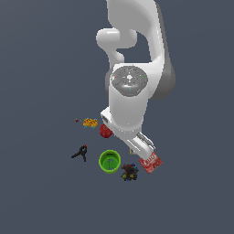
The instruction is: Pick up a designated object from a clutter of objects.
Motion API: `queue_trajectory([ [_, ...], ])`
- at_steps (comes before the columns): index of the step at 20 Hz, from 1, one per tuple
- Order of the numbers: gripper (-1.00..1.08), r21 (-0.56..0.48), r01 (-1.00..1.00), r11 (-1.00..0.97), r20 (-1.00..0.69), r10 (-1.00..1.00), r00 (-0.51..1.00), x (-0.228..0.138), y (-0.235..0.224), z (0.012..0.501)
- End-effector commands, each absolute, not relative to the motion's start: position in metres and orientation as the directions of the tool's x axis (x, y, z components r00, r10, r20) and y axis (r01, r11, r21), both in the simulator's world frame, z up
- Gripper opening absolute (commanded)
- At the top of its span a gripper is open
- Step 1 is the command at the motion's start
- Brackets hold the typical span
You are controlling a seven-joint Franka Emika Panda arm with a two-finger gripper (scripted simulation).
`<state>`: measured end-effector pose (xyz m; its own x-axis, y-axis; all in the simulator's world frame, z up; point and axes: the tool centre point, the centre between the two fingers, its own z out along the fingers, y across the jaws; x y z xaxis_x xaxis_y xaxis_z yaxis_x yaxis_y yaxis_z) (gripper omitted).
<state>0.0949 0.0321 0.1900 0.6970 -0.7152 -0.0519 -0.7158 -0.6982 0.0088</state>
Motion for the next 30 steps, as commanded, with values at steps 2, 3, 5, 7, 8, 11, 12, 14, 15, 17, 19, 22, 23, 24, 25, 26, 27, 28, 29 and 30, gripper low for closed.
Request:
queue_trajectory([
  [2,1.00,0.011,-0.776,-0.630,-0.046,-0.776,0.629,0.105,0.035,0.177],
  [3,1.00,0.011,-0.792,-0.610,-0.044,-0.792,0.609,0.108,0.036,0.174],
  [5,1.00,0.012,-0.822,-0.569,-0.040,-0.822,0.568,0.113,0.037,0.166],
  [7,1.00,0.013,-0.850,-0.527,-0.037,-0.850,0.526,0.118,0.039,0.158],
  [8,1.00,0.013,-0.863,-0.505,-0.035,-0.863,0.504,0.121,0.040,0.155],
  [11,1.00,0.013,-0.899,-0.438,-0.029,-0.899,0.438,0.128,0.042,0.143],
  [12,1.00,0.012,-0.909,-0.416,-0.027,-0.909,0.415,0.131,0.043,0.139],
  [14,1.00,0.012,-0.929,-0.369,-0.023,-0.929,0.369,0.135,0.045,0.131],
  [15,1.00,0.011,-0.938,-0.346,-0.021,-0.938,0.346,0.137,0.045,0.127],
  [17,1.00,0.010,-0.954,-0.299,-0.017,-0.954,0.299,0.142,0.047,0.119],
  [19,1.00,0.009,-0.967,-0.255,-0.014,-0.967,0.255,0.146,0.049,0.111],
  [22,1.00,0.007,-0.980,-0.198,-0.009,-0.980,0.198,0.150,0.051,0.101],
  [23,1.00,0.006,-0.983,-0.181,-0.008,-0.983,0.181,0.152,0.052,0.098],
  [24,1.00,0.005,-0.986,-0.165,-0.007,-0.986,0.165,0.153,0.052,0.096],
  [25,1.00,0.004,-0.989,-0.151,-0.005,-0.989,0.151,0.154,0.053,0.093],
  [26,1.00,0.004,-0.990,-0.138,-0.004,-0.990,0.138,0.155,0.053,0.091],
  [27,1.00,0.003,-0.992,-0.126,-0.004,-0.992,0.126,0.156,0.054,0.089],
  [28,1.00,0.002,-0.993,-0.116,-0.003,-0.993,0.116,0.157,0.054,0.087],
  [29,1.00,0.002,-0.994,-0.106,-0.002,-0.994,0.106,0.157,0.054,0.085],
  [30,1.00,0.001,-0.995,-0.098,-0.002,-0.995,0.098,0.158,0.055,0.084],
])
